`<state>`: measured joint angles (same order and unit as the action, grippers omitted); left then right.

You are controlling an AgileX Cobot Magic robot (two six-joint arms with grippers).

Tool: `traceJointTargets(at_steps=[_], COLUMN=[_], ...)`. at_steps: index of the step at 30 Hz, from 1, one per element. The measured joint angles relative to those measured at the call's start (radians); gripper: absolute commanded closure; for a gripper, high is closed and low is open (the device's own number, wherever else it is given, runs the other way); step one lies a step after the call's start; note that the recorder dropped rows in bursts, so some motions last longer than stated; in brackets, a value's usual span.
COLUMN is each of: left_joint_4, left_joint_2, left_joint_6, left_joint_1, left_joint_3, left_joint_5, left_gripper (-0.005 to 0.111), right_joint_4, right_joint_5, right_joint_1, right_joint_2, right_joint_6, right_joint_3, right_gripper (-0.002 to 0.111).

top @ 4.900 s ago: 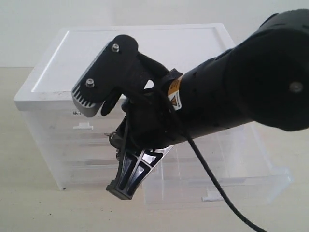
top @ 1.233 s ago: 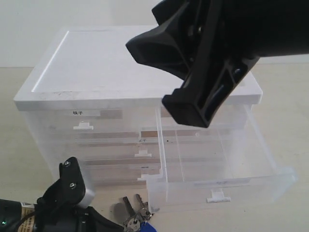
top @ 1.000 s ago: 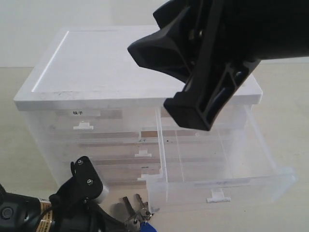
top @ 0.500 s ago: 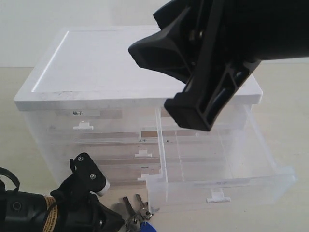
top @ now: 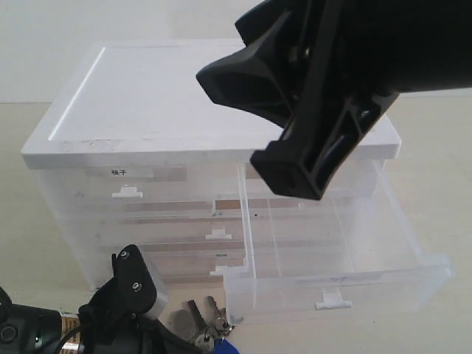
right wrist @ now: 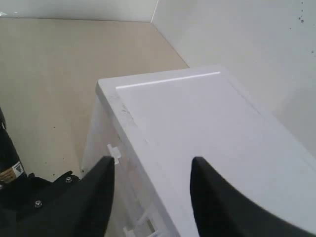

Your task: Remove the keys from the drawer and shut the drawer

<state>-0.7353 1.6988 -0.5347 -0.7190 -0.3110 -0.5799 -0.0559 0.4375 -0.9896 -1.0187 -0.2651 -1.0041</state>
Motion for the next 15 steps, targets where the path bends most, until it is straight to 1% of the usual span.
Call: traceJointTargets(at_steps=[5, 8, 15], left_joint_4=[-0.048, -0.065, -0.025], left_joint_2=[0.082, 0.102, 0.103], left_joint_6=[-0.04, -0.055, -0.058], left_joint_1=[0.0, 0.0, 0.0], left_joint_3=[-0.037, -0.061, -0.113], left_joint_5=[0.011, 0.004, 0.1], left_gripper=[0.102, 0.102, 0.102], right_joint_4=[0.0, 0.0, 0.0], right_joint_5=[0.0, 0.003, 0.005], right_joint_1=[0.0, 0.0, 0.0], right_joint_2=[0.0, 0.0, 0.0], right_joint_6=[0.005, 0.005, 0.009], right_joint_3=[0.0, 0.0, 0.0], right_gripper=[0.065, 0.065, 0.065])
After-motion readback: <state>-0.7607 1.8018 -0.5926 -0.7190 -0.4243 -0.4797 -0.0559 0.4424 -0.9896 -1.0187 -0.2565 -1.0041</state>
